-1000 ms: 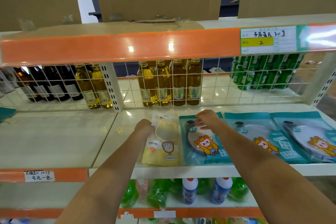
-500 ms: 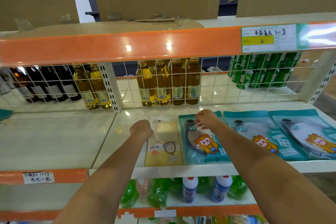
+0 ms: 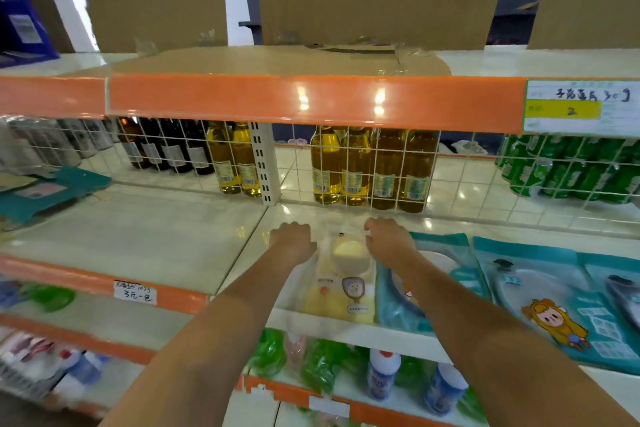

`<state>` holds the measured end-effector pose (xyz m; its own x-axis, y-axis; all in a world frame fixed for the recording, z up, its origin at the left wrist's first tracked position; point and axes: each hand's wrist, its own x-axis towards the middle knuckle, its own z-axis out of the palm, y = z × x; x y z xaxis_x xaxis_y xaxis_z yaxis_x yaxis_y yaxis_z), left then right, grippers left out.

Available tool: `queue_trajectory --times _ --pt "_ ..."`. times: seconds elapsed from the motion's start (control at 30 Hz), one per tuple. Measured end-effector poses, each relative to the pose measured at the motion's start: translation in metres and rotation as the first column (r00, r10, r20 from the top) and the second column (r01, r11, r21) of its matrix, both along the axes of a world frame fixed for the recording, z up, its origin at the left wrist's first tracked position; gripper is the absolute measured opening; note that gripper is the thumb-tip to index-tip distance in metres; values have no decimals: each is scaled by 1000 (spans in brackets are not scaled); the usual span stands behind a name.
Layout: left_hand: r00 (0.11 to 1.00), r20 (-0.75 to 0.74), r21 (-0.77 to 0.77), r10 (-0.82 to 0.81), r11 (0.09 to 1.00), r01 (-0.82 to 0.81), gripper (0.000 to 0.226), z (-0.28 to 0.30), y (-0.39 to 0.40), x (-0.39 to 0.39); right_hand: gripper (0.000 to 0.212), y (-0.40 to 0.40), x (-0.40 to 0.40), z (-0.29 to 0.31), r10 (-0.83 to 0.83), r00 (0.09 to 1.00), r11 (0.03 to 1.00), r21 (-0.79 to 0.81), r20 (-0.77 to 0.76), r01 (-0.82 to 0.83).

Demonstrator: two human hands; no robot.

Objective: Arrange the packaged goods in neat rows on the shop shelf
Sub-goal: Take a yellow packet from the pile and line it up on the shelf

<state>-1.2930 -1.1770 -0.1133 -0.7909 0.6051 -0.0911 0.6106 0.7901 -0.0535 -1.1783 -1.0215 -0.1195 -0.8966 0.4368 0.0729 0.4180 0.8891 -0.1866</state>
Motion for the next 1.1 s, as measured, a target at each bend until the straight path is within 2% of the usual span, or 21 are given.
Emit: queue_trajectory --times 0.13,0.23,0.5,0.67,0.8,0.97,1.1 --pt "995 54 -12 83 997 -82 46 -5 -27 3 35 -27 -22 -15 122 989 988 81 78 -128" --pt "988 67 -32 141 990 -139 47 -6 -51 5 37 -48 -38 -24 203 972 973 86 121 -214" --pt "958 63 -11 280 960 -279 44 5 -131 -10 41 -124 -84 -11 355 931 932 49 83 -360" --pt "942 19 38 336 941 -336 46 24 -195 -31 41 -184 -121 8 391 920 921 -1 13 -391" --pt "913 42 16 407 913 -408 46 30 -250 -49 43 -238 -144 10 439 895 897 26 76 -442" --pt "902 -9 -25 431 902 -431 45 30 -311 -56 44 -295 -166 3 490 863 868 21 124 -496" --pt "880 30 46 473 879 -474 44 19 -359 -71 43 -333 -182 -1 494 858 864 28 140 -502"
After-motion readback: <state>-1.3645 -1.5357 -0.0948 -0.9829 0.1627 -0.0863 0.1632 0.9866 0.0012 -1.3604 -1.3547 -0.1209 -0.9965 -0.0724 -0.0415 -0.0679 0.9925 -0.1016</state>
